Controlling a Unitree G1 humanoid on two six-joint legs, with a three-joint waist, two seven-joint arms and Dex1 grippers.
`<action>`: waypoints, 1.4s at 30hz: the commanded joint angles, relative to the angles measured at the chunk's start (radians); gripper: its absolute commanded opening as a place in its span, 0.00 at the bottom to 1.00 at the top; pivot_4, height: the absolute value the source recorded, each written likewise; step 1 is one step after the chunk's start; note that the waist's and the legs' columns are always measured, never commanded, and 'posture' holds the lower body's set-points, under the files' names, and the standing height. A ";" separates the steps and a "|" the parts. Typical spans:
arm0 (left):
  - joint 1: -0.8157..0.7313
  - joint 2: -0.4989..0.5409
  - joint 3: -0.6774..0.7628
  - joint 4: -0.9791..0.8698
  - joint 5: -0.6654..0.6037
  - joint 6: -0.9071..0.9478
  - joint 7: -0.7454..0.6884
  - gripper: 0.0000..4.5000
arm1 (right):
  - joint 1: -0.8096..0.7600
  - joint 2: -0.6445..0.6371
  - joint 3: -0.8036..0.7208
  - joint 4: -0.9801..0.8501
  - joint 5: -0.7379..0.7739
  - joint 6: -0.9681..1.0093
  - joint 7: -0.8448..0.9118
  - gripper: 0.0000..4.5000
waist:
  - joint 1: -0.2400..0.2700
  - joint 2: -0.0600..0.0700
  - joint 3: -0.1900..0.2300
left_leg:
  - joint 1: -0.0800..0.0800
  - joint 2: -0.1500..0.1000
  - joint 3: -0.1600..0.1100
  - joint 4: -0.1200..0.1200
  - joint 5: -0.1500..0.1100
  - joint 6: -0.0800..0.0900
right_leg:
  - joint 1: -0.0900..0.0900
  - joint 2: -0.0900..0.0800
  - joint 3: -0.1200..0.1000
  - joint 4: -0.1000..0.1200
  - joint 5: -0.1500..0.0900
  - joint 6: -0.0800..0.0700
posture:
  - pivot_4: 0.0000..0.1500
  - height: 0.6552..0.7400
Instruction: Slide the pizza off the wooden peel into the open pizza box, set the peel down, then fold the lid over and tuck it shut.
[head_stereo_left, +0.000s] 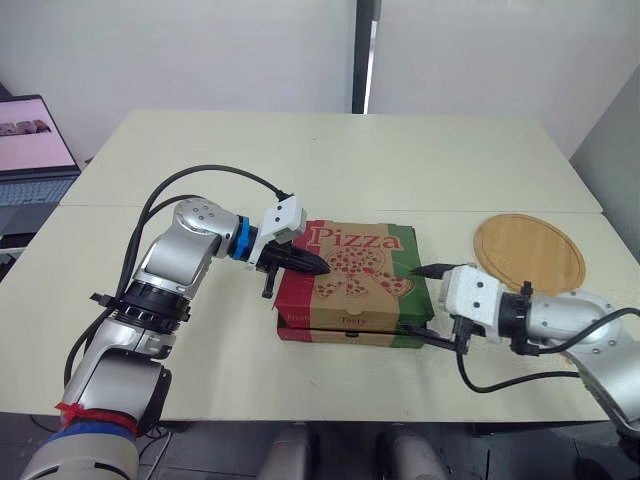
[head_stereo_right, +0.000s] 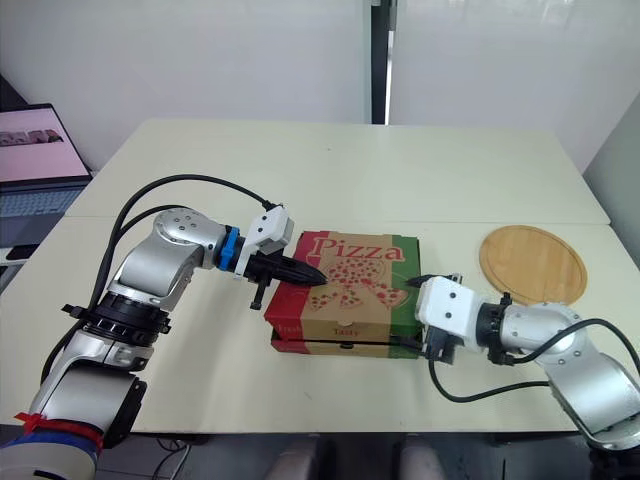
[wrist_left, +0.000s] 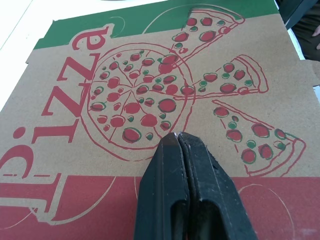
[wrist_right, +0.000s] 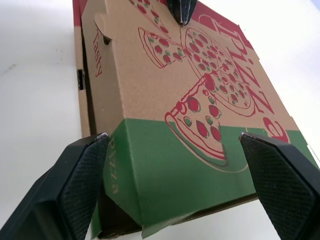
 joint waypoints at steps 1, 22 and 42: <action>0.001 0.006 -0.005 -0.019 0.010 -0.011 -0.009 0.00 | -0.020 0.020 0.020 0.004 -0.061 -0.036 -0.036 0.99 | 0.000 0.000 0.000 | 0.000 0.000 0.000 0.000 0.000 0.000 | 0.000 0.000 0.000 0.000 0.000 0.000 | 1.00 0.86; 0.008 0.062 0.117 -0.084 -0.088 0.055 0.016 0.00 | -0.050 0.095 0.064 -0.026 -0.136 0.046 -0.056 0.99 | -0.004 0.000 0.000 | 0.000 0.001 0.000 0.000 0.000 0.000 | -0.001 0.001 0.001 0.001 0.000 0.000 | 1.00 0.86; 0.160 0.277 0.063 -0.172 -0.032 0.054 -0.098 0.00 | -0.028 0.089 0.070 -0.032 -0.135 0.038 -0.046 0.99 | -0.002 0.000 0.000 | -0.001 0.001 0.000 -0.001 -0.002 0.004 | -0.002 0.001 0.001 0.000 0.000 0.000 | 1.00 0.86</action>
